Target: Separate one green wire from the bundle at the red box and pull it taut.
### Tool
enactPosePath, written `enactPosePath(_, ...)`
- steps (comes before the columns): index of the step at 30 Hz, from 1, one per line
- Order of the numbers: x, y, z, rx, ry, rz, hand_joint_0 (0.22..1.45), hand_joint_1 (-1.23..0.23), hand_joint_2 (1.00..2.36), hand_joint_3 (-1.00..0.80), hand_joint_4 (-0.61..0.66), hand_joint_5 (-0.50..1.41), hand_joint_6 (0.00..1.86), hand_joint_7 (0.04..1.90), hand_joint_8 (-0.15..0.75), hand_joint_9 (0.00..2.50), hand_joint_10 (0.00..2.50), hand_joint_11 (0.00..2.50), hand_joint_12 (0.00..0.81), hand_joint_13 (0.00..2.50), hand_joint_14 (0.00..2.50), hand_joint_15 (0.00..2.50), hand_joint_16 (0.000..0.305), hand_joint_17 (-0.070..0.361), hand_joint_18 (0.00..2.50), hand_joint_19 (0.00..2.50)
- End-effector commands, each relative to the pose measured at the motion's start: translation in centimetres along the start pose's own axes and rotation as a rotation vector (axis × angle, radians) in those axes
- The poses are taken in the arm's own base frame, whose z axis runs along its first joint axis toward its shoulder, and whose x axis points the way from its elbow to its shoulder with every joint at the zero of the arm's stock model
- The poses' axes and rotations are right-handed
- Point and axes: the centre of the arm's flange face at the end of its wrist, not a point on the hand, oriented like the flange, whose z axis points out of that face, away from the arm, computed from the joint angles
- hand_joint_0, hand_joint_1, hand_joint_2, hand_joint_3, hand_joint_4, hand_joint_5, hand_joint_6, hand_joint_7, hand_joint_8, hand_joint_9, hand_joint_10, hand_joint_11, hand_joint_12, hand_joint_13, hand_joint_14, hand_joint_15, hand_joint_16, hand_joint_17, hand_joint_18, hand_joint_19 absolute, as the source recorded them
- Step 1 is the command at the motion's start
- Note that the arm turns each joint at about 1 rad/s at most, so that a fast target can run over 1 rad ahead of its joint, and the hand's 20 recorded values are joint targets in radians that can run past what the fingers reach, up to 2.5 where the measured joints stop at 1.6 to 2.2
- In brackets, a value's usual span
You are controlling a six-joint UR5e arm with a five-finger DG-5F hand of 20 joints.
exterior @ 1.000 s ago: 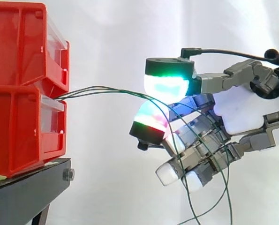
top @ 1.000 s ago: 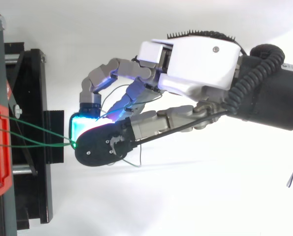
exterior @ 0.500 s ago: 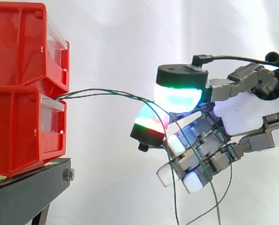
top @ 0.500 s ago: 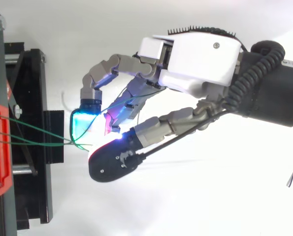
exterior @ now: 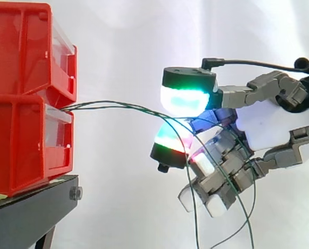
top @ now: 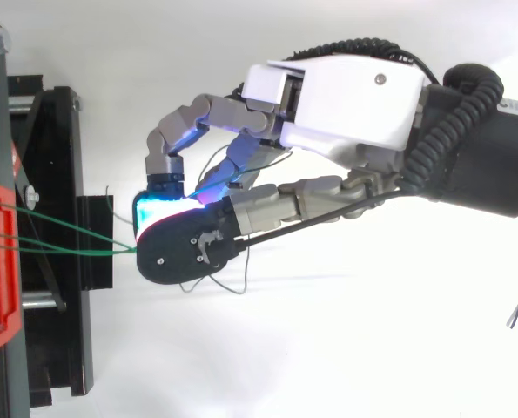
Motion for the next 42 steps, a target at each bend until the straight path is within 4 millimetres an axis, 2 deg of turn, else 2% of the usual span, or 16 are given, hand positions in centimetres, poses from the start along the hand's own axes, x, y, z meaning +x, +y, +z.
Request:
enactPosePath(1,0.1,0.0,0.0,-0.001,0.003,-0.020,0.62,-0.58,1.01,-0.43,0.10,-0.15,0.88,1.09,0.279,1.07,0.02,0.67,0.344,0.88,0.02,0.40,0.044,0.100,0.78,0.50)
enactPosePath(4,0.1,0.1,0.0,-0.003,0.001,-0.026,0.63,-0.69,1.01,-0.36,0.11,-0.16,0.89,1.07,0.280,1.02,0.02,0.69,0.346,0.87,0.02,0.41,0.045,0.102,0.78,0.49)
enactPosePath(8,0.0,0.0,0.0,-0.003,0.001,-0.027,0.70,-0.81,1.01,-0.34,0.01,-0.18,0.92,1.04,0.270,0.96,0.02,0.70,0.342,0.85,0.02,0.41,0.045,0.102,0.77,0.47)
enactPosePath(12,-0.1,0.1,0.0,-0.002,0.001,-0.042,0.75,-0.85,1.00,-0.46,0.00,-0.20,0.94,0.98,0.253,0.93,0.02,0.72,0.332,0.83,0.02,0.42,0.044,0.100,0.76,0.46)
enactPosePath(14,0.0,0.1,-0.1,-0.001,0.005,-0.073,0.74,-0.87,1.00,-0.50,0.04,-0.19,0.94,0.95,0.254,0.96,0.02,0.77,0.330,0.83,0.02,0.41,0.044,0.099,0.76,0.45)
enactPosePath(20,0.2,0.1,0.0,-0.006,0.043,-0.140,0.67,-0.88,1.00,-0.50,0.08,-0.17,0.93,1.01,0.261,1.06,0.02,0.90,0.330,0.86,0.02,0.44,0.043,0.097,0.77,0.47)
enactPosePath(26,0.3,0.7,0.0,-0.019,0.056,-0.137,0.58,-0.90,1.00,-0.50,0.10,-0.15,0.93,1.05,0.272,1.12,0.02,0.92,0.333,0.88,0.02,0.44,0.042,0.096,0.79,0.48)
enactPosePath(32,0.1,1.0,0.0,-0.025,0.054,-0.135,0.50,-0.81,1.00,-0.50,0.11,-0.14,0.91,1.03,0.284,1.17,0.02,0.90,0.354,0.91,0.02,0.44,0.046,0.104,0.82,0.47)
enactPosePath(37,0.2,1.3,0.0,-0.031,0.055,-0.133,0.54,-0.69,1.00,-0.50,0.10,-0.14,0.90,1.06,0.273,1.17,0.02,0.86,0.346,0.90,0.02,0.44,0.044,0.099,0.80,0.49)
enactPosePath(42,0.3,1.3,-0.1,-0.028,0.057,-0.130,0.54,-0.55,1.00,-0.50,0.10,-0.14,0.89,1.10,0.288,1.18,0.02,0.84,0.359,0.91,0.02,0.45,0.046,0.104,0.81,0.51)
